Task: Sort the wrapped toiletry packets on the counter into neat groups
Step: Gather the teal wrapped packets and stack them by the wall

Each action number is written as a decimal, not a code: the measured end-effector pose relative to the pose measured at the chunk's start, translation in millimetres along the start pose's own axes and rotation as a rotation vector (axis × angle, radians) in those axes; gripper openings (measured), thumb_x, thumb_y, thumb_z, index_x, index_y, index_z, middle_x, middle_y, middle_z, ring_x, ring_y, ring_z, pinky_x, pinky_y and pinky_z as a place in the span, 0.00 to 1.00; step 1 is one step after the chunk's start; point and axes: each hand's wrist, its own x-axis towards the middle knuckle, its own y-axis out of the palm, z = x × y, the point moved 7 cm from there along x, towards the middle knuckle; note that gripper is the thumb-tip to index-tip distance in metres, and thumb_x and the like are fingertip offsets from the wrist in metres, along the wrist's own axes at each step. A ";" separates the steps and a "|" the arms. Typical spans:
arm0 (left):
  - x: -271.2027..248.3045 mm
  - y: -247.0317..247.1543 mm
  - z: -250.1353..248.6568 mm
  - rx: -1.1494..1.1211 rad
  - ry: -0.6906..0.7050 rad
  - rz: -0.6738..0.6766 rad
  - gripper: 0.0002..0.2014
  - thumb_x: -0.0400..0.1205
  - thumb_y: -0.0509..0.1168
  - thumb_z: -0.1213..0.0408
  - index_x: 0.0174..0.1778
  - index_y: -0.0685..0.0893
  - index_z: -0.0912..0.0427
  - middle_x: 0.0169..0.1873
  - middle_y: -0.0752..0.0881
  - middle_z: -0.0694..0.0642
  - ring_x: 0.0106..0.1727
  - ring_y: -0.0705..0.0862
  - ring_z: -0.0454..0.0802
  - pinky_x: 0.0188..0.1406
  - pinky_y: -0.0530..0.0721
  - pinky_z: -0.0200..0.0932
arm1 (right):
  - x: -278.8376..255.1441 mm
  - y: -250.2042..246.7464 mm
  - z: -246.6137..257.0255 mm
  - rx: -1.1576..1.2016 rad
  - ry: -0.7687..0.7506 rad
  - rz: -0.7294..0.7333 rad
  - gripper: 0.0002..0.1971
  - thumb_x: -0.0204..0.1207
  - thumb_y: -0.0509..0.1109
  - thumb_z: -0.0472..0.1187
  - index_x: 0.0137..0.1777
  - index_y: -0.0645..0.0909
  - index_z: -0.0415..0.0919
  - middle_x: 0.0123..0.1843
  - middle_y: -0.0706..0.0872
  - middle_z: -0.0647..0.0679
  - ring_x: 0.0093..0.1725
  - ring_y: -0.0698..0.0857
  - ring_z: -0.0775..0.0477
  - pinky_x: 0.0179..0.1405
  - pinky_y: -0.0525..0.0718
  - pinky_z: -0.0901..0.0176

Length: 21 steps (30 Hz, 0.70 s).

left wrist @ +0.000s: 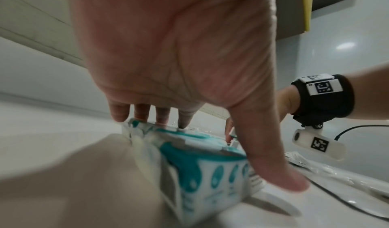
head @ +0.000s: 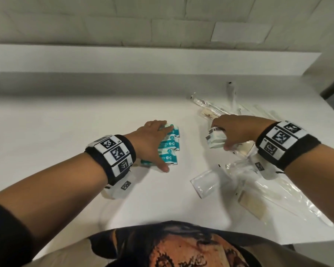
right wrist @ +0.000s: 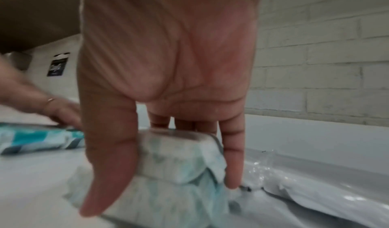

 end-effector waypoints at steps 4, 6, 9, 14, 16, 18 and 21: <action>-9.2 -9.6 10.9 -0.132 -0.048 -0.061 0.48 0.72 0.68 0.34 0.84 0.54 0.45 0.84 0.50 0.47 0.84 0.48 0.53 0.82 0.54 0.52 | -7.0 -34.8 7.5 0.233 0.004 -0.064 0.28 0.64 0.83 0.41 0.61 0.73 0.50 0.49 0.81 0.54 0.42 0.80 0.54 0.39 0.77 0.59; -7.9 -22.5 19.5 -0.157 -0.088 -0.191 0.33 0.78 0.66 0.42 0.79 0.68 0.46 0.79 0.65 0.51 0.79 0.62 0.54 0.77 0.64 0.51 | -0.1 -56.9 19.5 0.490 -0.042 -0.163 0.24 0.69 0.80 0.40 0.62 0.74 0.43 0.52 0.83 0.48 0.43 0.82 0.50 0.42 0.83 0.55; -5.6 -37.9 30.5 -0.232 -0.148 -0.350 0.17 0.81 0.66 0.53 0.66 0.84 0.49 0.62 0.78 0.53 0.63 0.79 0.52 0.65 0.76 0.46 | 18.9 -68.3 46.4 0.843 -0.102 -0.156 0.12 0.79 0.70 0.41 0.59 0.79 0.36 0.51 0.86 0.39 0.43 0.86 0.45 0.47 0.89 0.49; -4.7 -44.2 41.0 -0.328 -0.237 -0.454 0.10 0.78 0.70 0.55 0.54 0.86 0.50 0.50 0.76 0.50 0.53 0.81 0.50 0.51 0.76 0.41 | 63.6 -67.0 79.7 0.803 -0.141 -0.113 0.11 0.80 0.69 0.40 0.60 0.84 0.39 0.53 0.88 0.42 0.49 0.87 0.46 0.47 0.88 0.55; -5.4 -47.6 44.5 -0.336 -0.256 -0.489 0.10 0.77 0.72 0.56 0.53 0.85 0.51 0.50 0.75 0.50 0.51 0.81 0.50 0.51 0.78 0.42 | 78.5 -68.5 89.0 0.797 -0.140 -0.116 0.12 0.79 0.69 0.36 0.61 0.83 0.38 0.56 0.87 0.40 0.54 0.87 0.43 0.56 0.88 0.48; -5.7 -51.3 46.2 -0.336 -0.247 -0.519 0.11 0.77 0.72 0.57 0.54 0.85 0.52 0.52 0.77 0.51 0.51 0.81 0.51 0.51 0.79 0.42 | 89.2 -67.6 97.7 0.771 -0.143 -0.116 0.11 0.79 0.69 0.34 0.60 0.83 0.37 0.56 0.87 0.39 0.55 0.87 0.41 0.58 0.87 0.47; -2.8 -54.5 43.9 -0.301 -0.197 -0.513 0.13 0.78 0.70 0.59 0.59 0.86 0.52 0.57 0.79 0.53 0.55 0.81 0.51 0.54 0.78 0.43 | 98.6 -64.3 109.3 0.593 -0.171 -0.108 0.09 0.79 0.69 0.35 0.57 0.86 0.38 0.55 0.90 0.43 0.47 0.86 0.49 0.53 0.85 0.55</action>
